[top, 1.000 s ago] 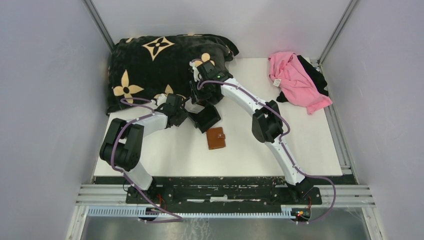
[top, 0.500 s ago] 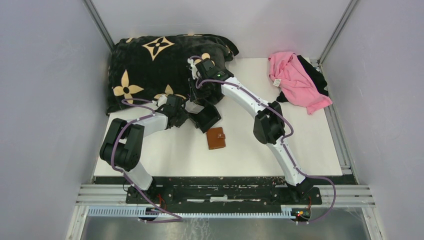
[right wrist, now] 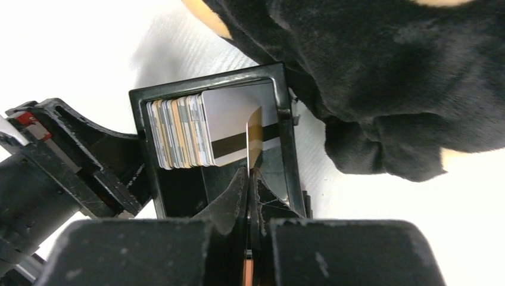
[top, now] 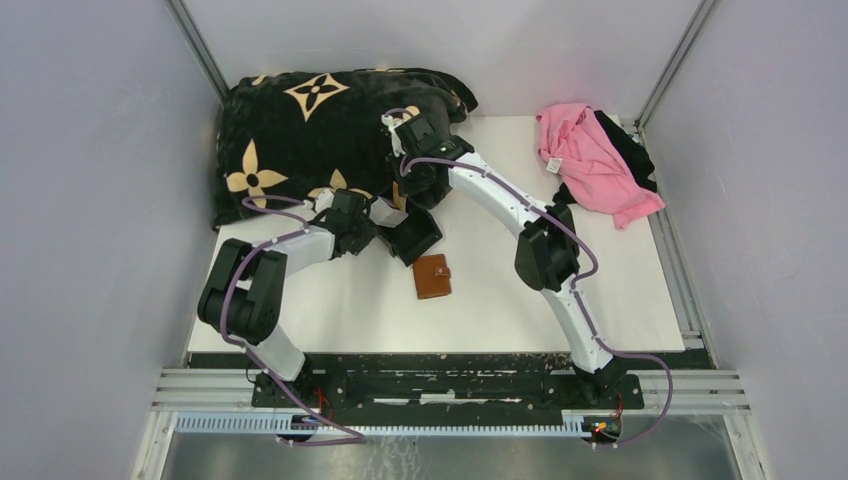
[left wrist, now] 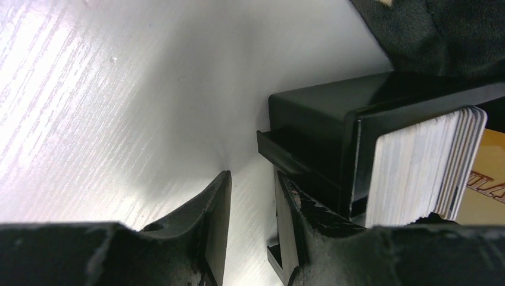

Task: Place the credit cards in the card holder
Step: Pick up the credit card from the storage box.

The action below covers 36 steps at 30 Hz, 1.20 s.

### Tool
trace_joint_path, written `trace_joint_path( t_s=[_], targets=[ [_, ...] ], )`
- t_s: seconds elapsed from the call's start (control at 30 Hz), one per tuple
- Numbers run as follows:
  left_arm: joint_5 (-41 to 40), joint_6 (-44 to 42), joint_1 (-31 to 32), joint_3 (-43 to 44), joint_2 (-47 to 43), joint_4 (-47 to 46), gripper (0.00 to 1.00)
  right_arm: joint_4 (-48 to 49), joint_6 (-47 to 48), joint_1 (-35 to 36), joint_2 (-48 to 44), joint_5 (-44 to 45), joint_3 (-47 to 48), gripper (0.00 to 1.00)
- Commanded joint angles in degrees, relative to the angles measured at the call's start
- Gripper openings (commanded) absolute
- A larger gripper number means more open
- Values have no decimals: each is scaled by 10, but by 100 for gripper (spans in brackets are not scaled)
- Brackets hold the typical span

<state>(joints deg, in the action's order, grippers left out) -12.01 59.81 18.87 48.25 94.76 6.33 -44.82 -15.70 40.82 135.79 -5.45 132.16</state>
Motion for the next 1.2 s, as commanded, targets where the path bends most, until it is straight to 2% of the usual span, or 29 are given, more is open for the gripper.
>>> trace_joint_path(
  t_s=[0.0,0.17,0.4,0.47,0.5,0.73,1.03,1.17],
  targets=[
    [-23,-58,4,6,-41,-11,42,6,18,4,-53,37,-5,1],
    [-42,-90,4,26,-66,30,48,-8,27,2,-69,50,-3,1],
    [-49,-138,4,22,-145,48,55,-23,25,-4,-131,53,-33,1],
    [-25,-160,4,11,-173,25,97,-31,22,-5,-155,41,-47,1],
    [-10,-169,4,2,-188,10,100,-32,19,-7,-171,37,-60,1],
    [104,-238,4,-29,-247,-40,100,-10,-15,-32,-288,-37,-204,1],
    [378,-272,3,-73,-264,-150,94,68,-78,-78,-380,-232,-383,1],
    [496,-261,3,-79,-255,-199,87,95,-98,-97,-395,-306,-429,1]
  ],
)
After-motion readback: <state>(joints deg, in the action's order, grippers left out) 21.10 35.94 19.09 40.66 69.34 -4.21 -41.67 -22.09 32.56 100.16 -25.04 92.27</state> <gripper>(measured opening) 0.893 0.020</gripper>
